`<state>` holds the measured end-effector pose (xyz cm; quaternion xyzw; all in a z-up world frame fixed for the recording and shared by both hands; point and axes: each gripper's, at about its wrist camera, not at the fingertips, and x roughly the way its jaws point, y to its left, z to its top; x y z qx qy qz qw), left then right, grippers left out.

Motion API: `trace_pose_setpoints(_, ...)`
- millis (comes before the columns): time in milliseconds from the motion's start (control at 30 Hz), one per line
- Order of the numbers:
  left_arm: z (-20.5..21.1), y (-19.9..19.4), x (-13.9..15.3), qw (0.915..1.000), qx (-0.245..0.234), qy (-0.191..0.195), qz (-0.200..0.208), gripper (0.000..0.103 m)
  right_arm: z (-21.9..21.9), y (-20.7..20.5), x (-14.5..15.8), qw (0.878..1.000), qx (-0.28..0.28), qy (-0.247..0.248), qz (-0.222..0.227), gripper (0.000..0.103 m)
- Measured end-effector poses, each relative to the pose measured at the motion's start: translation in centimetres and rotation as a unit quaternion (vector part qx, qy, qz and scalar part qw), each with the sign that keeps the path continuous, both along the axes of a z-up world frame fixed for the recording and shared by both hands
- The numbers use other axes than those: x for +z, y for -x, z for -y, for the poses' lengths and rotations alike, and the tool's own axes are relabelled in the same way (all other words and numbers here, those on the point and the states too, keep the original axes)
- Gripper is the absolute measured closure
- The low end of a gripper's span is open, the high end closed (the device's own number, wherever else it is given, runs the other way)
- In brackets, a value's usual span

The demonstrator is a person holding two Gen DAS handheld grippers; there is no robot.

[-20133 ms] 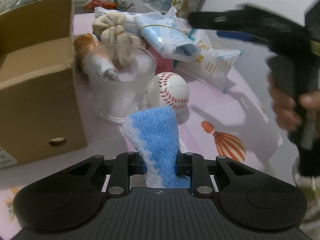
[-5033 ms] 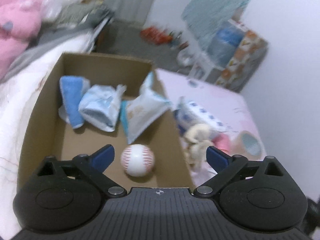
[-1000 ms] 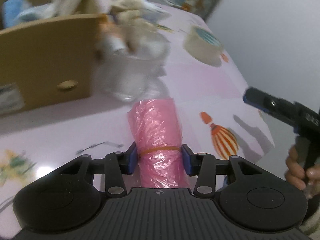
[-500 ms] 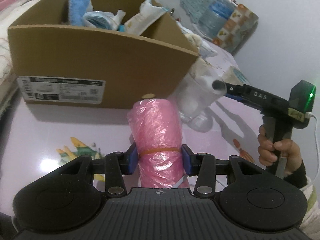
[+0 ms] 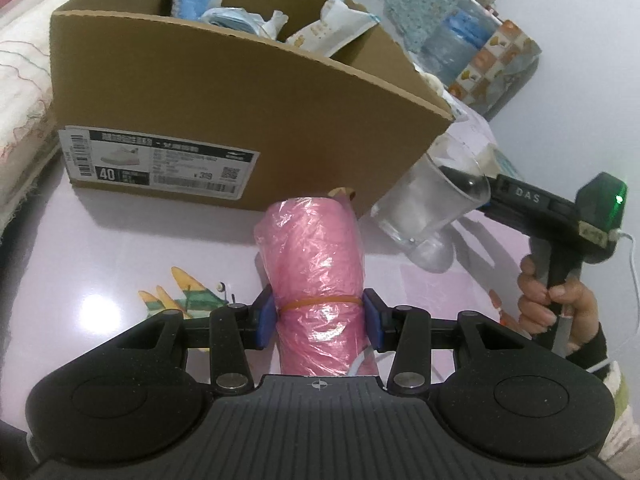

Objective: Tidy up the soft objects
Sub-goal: 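Grasp the small white tape roll with the right gripper while left holds pink roll, then carry both items over the box and open the left gripper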

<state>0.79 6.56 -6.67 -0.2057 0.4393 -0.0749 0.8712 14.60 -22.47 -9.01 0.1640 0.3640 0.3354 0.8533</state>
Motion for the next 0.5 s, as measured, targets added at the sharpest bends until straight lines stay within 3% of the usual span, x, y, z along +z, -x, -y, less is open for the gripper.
trace_pose_setpoints(233, -0.2, 1.0, 0.5, 0.9999, 0.004, -0.002, 0.010, 0.060, 1.3, 1.4, 0.6, 1.000, -0.021, -0.002, 0.004, 0.045)
trace_pose_setpoints(500, -0.7, 3.5, 3.0, 0.9989, -0.011, -0.009, 0.045, 0.060, 5.3, 3.2, 1.4, 0.994, -0.070, -0.079, -0.025, 0.045)
